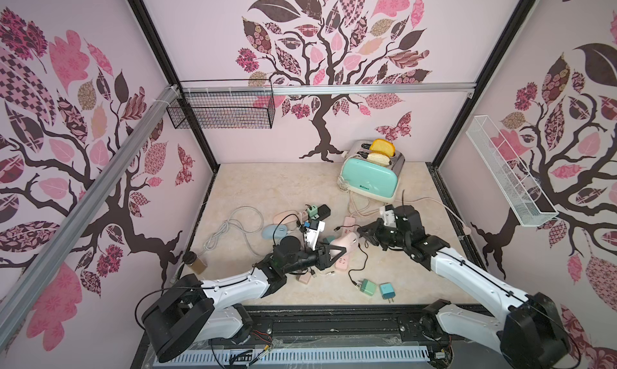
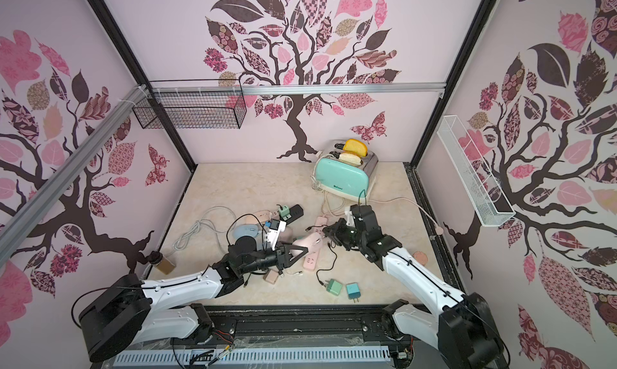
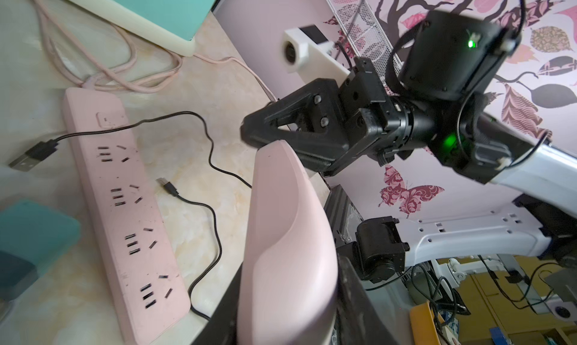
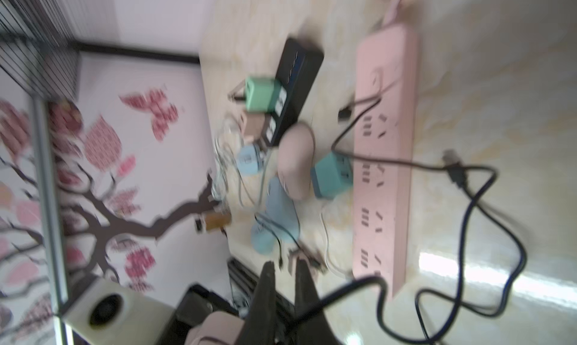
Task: Unplug the wireless mouse
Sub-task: Remove the power cord from the mouse, then place the power cord at the center of the board.
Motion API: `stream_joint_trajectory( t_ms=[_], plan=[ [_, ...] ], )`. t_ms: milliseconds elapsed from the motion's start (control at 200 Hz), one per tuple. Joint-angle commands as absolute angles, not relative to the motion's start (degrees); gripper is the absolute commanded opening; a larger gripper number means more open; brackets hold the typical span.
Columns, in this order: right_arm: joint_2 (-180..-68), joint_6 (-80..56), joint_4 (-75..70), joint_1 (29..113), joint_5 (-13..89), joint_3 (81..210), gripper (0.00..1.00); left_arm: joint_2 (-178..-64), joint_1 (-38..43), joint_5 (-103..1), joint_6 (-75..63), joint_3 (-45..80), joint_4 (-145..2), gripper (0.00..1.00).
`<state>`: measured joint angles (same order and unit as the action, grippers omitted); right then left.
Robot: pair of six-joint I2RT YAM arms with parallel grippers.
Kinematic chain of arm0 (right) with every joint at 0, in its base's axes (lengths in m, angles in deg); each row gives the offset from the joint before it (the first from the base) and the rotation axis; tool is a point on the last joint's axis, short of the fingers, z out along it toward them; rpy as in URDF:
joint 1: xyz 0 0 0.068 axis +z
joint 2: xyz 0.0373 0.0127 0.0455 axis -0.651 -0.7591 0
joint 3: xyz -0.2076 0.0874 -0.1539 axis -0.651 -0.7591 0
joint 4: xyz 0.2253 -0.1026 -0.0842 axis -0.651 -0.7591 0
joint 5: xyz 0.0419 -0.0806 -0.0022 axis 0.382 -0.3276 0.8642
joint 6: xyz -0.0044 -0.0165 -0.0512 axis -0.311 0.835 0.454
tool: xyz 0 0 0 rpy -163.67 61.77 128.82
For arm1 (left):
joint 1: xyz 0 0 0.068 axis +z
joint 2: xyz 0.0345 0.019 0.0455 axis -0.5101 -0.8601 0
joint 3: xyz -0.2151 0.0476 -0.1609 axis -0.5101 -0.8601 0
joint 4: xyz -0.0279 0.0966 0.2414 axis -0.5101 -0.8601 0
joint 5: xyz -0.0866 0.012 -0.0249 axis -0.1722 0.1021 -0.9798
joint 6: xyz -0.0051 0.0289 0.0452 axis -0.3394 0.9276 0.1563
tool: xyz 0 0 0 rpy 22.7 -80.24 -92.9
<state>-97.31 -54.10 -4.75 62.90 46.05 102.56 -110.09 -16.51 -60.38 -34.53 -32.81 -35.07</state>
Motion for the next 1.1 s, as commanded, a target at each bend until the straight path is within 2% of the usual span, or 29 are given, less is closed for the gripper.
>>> stream_joint_trajectory(
  t_ms=[0,75,105,165,230,310,415,585,700,845,1045,1090],
  plan=[
    [-100.01,-63.93,18.31,61.37,39.16,100.49,0.00,-113.89,-15.51,-60.65,-38.72,-34.64,-28.32,0.00],
    [-102.43,-67.71,27.84,60.98,43.09,99.21,0.00,-115.89,-15.30,-61.68,-39.61,-34.83,-26.52,0.00],
    [-102.43,-68.06,27.31,60.89,43.68,99.77,0.00,-116.03,-15.33,-61.50,-39.27,-34.88,-27.04,0.00],
    [-100.97,-59.96,6.39,61.01,42.81,107.22,0.00,-116.21,-15.30,-61.02,-38.93,-34.39,-28.80,0.00],
    [-100.76,-50.98,-11.65,61.33,36.05,114.50,0.00,-116.75,-15.46,-61.96,-38.68,-32.91,-30.25,0.00],
    [-104.29,-46.33,-22.87,58.82,31.59,119.43,0.00,-118.10,-16.61,-63.99,-37.14,-29.40,-34.59,0.00],
    [-112.62,-40.19,-30.73,53.49,34.23,124.99,0.00,-122.19,-18.79,-67.26,-34.93,-23.86,-39.85,0.00],
    [-120.65,-37.10,-31.67,47.60,40.61,128.16,0.00,-134.88,-20.12,-72.58,-35.82,-15.47,-38.13,0.00],
    [-119.25,-37.48,-30.46,47.47,40.76,127.51,0.00,-141.74,-20.97,-71.45,-35.68,-8.55,-38.83,0.00],
    [-117.26,-35.54,-34.36,47.47,38.08,129.35,0.00,-149.33,-23.05,-70.78,-32.90,2.23,-48.88,0.00],
    [-117.26,-33.84,-36.71,47.38,34.76,129.83,0.00,-155.39,-24.30,-66.12,-31.32,9.95,-64.02,0.00],
    [-117.98,-34.17,-36.70,47.43,34.46,129.67,0.04,-155.68,-24.74,-64.13,-30.49,11.41,-68.76,0.00]
  ],
)
